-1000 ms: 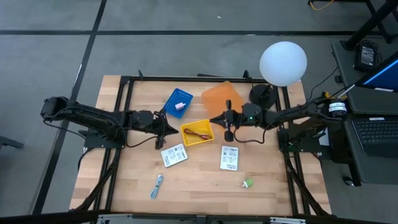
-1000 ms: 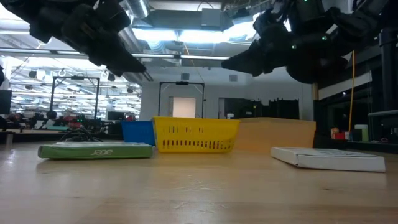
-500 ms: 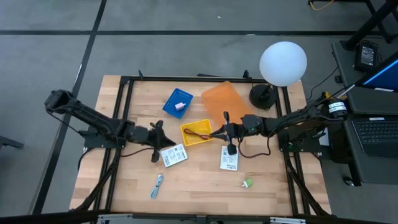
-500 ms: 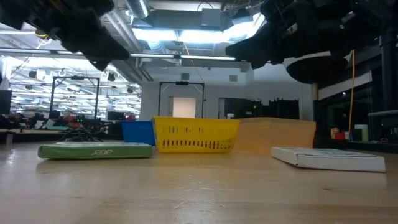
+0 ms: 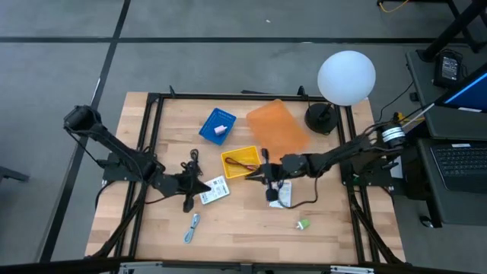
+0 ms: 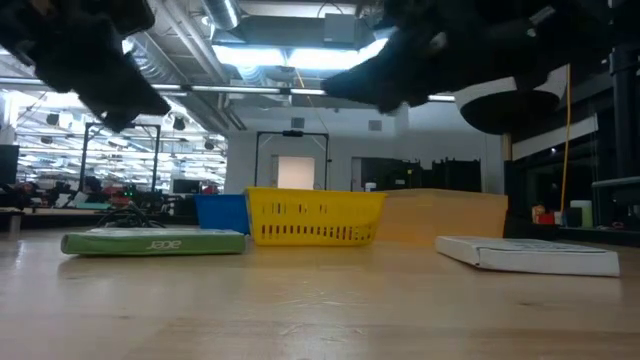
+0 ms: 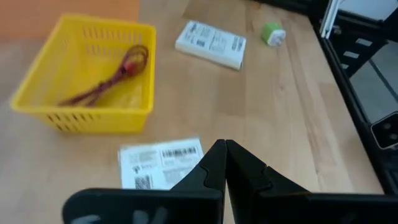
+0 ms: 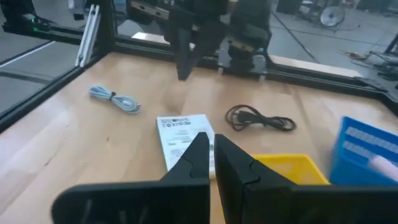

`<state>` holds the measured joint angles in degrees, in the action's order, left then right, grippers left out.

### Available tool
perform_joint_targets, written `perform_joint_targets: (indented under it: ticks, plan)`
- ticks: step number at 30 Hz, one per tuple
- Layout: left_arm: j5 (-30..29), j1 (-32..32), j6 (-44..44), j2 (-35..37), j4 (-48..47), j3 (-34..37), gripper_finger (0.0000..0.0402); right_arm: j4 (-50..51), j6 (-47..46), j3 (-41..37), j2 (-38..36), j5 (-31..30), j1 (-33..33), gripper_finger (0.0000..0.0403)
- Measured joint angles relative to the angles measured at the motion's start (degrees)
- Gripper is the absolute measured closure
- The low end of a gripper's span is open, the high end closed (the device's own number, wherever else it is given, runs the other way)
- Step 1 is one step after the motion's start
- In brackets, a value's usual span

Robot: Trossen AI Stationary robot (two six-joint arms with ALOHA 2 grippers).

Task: Pick and place items into bin
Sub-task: Put the white card reader box into the orange bin

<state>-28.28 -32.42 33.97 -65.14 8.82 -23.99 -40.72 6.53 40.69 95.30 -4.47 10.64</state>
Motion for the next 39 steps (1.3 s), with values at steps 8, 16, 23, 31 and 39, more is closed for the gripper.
perform_joint_targets:
  ticks: [8, 16, 23, 31, 39]
  plan:
    - [2.59, -2.48, 5.56, -1.14, -3.09, -0.41, 0.0400, 11.99, 4.04, 12.73, 9.24, -0.02, 1.51, 0.0395]
    - [2.45, -3.24, 12.39, -1.14, -27.56, -8.79, 0.0400, 21.42, -0.66, 21.01, 11.77, -0.02, 1.68, 0.0395]
    - [2.30, -3.24, 12.42, -1.56, -32.32, -9.75, 0.0399, 23.81, -4.82, 21.81, 11.77, -0.02, 2.49, 0.0395]
    - [1.35, -3.23, 12.31, -6.59, -35.90, -9.75, 0.0399, 24.86, -15.60, 21.81, 11.77, -0.25, 3.19, 0.0395]
    - [0.95, -3.22, 12.24, -11.54, -36.51, -9.75, 0.0399, 25.61, -17.22, 21.81, 11.77, -5.11, 4.69, 0.0395]
